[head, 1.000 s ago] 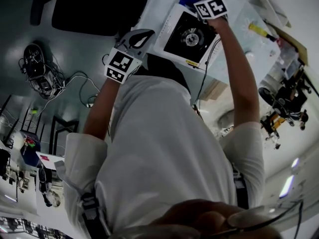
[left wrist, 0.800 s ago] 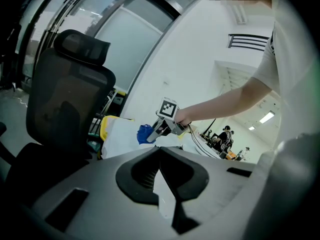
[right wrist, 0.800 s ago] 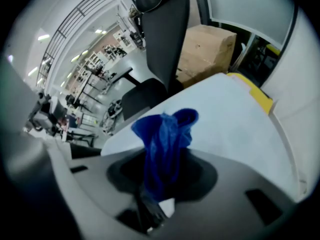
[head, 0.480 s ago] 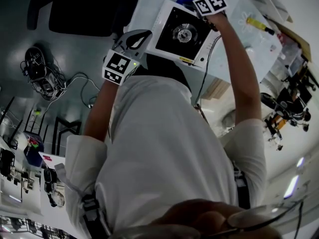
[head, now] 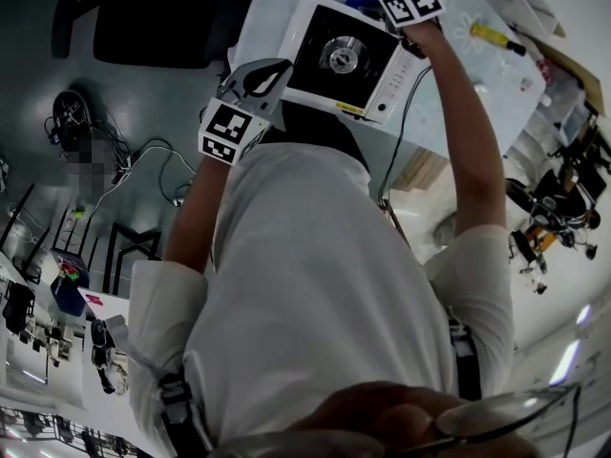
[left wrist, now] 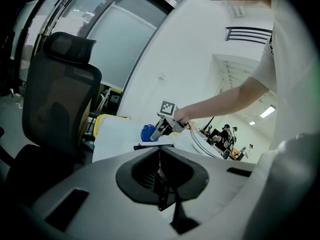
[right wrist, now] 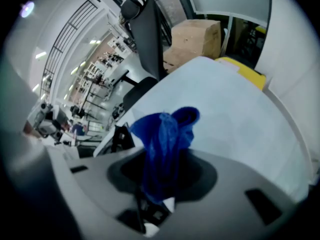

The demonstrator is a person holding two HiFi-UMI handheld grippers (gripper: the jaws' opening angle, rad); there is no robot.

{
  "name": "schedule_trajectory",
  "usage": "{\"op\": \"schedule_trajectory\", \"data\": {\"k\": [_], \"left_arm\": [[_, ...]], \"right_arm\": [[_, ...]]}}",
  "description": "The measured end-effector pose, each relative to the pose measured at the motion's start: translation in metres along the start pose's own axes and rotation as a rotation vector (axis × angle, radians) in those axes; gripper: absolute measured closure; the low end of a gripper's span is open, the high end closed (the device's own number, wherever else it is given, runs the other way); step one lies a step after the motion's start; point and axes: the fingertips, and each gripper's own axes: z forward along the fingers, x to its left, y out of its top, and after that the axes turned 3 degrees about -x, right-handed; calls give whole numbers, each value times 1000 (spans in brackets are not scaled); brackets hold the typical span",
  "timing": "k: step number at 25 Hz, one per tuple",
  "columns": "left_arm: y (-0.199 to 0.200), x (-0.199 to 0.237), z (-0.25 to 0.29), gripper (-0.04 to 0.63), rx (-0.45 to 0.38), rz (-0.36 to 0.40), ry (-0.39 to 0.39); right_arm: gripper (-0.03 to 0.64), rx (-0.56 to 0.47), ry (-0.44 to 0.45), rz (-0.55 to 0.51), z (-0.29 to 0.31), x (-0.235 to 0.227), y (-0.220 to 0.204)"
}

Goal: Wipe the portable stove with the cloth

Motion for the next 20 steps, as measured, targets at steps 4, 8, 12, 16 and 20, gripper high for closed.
{"op": "schedule_trajectory", "data": {"k": [4,8,12,16,20], "left_arm": [[-7,-11,7,558,15,0,1],[-5,-23,13,558,6,13,0],[-6,-34,20,558,13,17,1],[-5,-45,27,558,19,21,-1],[-7,-55,35,558,27,28,-4]], "right_arm": [[468,-2,-1,20,-5,-12,-16],[468,-9,-5,34,-11,-23,-30],[468,-13,-7,47,-18,-33,-45],[468,-10,-10,52,-26,-43,-59],[468,-11,-6,70,-32,-54,-75]]}}
